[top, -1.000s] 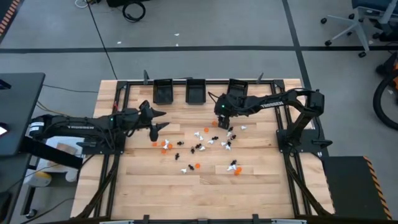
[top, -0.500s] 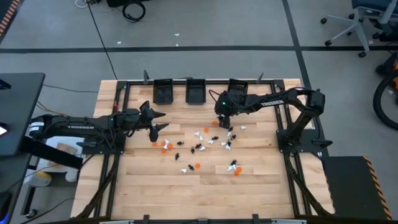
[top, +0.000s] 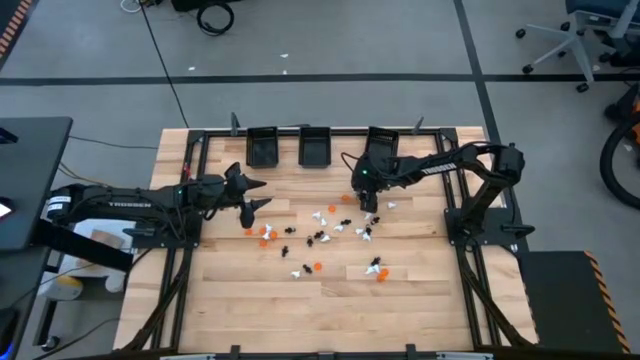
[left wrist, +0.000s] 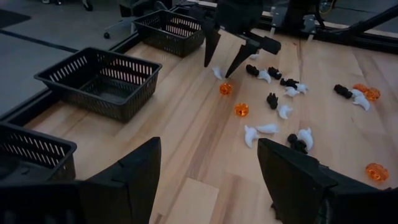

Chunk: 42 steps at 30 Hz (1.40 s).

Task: Sort Halloween decoration
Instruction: Put the white ghost toy into the right black basket

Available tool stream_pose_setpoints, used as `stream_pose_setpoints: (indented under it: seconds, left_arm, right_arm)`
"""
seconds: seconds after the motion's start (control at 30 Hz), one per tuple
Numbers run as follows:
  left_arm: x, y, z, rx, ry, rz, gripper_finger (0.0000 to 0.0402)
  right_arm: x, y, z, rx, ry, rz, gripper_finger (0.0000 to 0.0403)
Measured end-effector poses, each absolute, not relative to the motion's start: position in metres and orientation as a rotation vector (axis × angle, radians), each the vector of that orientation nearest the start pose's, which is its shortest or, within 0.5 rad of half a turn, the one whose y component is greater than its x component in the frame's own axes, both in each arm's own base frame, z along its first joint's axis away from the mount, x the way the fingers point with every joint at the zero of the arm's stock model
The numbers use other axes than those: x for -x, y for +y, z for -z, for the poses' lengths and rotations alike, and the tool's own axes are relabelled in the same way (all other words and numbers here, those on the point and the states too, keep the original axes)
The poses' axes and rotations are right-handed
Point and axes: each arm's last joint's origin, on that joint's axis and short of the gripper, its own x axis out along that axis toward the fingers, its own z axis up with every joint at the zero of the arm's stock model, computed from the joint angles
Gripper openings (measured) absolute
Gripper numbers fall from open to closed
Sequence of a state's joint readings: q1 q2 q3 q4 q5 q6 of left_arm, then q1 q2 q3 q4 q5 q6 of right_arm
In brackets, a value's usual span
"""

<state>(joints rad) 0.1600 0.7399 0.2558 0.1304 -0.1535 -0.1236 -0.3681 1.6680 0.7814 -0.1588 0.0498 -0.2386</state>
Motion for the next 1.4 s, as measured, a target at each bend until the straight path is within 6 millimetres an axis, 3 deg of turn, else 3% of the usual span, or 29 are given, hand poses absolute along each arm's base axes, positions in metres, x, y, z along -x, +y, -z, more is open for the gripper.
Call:
stream_pose_setpoints:
  seconds: [0.2, 0.57, 0.97, 1.1, 1.4]
  left_arm:
    - [-0.158, 0.030, -0.188, 0.115, 0.327, -0.330, 0.0254]
    - [-0.158, 0.030, -0.188, 0.111, 0.327, -0.329, 0.0254]
    - [-0.158, 0.030, -0.188, 0.109, 0.327, -0.329, 0.0254]
    - [-0.158, 0.030, -0.188, 0.109, 0.327, -0.329, 0.0254]
    - [-0.158, 0.030, -0.188, 0.109, 0.329, -0.329, 0.0254]
  right_arm:
    - [-0.273, -0.104, -0.126, 0.021, 1.055, 0.237, 0.0217]
    - [-0.275, -0.096, -0.125, 0.000, 1.051, 0.219, 0.0111]
    - [-0.281, -0.091, -0.128, -0.021, 1.036, 0.204, 0.0102]
    - [-0.287, -0.090, -0.140, -0.003, 1.044, 0.209, 0.0101]
    - [-0.286, -0.095, -0.195, 0.104, 1.070, 0.349, 0.0100]
